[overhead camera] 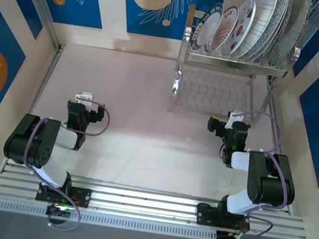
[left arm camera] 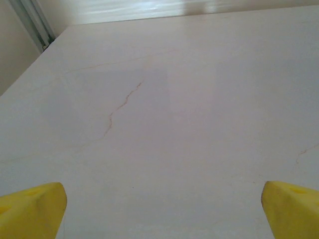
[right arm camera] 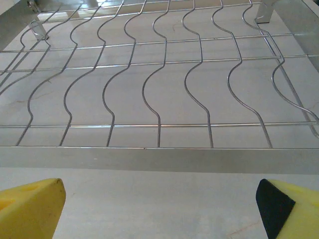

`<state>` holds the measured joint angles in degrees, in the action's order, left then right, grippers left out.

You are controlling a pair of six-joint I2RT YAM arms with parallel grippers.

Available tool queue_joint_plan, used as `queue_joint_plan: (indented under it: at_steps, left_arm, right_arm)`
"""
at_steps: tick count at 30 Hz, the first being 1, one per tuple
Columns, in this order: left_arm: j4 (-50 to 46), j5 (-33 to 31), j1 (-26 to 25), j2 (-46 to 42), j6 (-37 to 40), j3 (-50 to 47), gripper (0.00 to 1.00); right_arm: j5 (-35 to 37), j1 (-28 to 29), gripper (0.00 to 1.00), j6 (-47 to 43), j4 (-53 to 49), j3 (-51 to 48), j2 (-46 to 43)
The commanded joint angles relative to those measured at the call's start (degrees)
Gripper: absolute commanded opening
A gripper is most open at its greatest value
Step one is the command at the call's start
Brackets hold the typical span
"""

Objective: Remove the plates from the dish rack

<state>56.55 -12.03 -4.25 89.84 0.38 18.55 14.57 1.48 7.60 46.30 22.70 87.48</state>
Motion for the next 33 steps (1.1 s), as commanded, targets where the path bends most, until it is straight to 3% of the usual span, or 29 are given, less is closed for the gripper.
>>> queue_joint_plan:
  at_steps: [1,25,30,33]
  left_arm:
    - [0.96,-0.13,-0.06,-0.28,-0.29,0.92,1.0]
    - [0.47,-0.29,-0.18,-0.17,-0.12,1.23,1.0]
    - [4.66,-1.67,-0.46,-3.65,-0.32,-2.82,1.0]
    - [1.91,-5.91,-1.9,-9.75,0.44,-3.98,1.0]
  right_arm:
    - [0.03,-0.02,0.99,0.27,2.39,-0.2,-0.38]
    - [-0.15,-0.08,0.99,0.31,3.85,-1.27,-1.06]
    - [4.75,3.48,0.99,-2.29,11.58,-5.99,-3.15]
    - [11.28,6.01,0.99,-3.38,5.39,-5.4,-9.76]
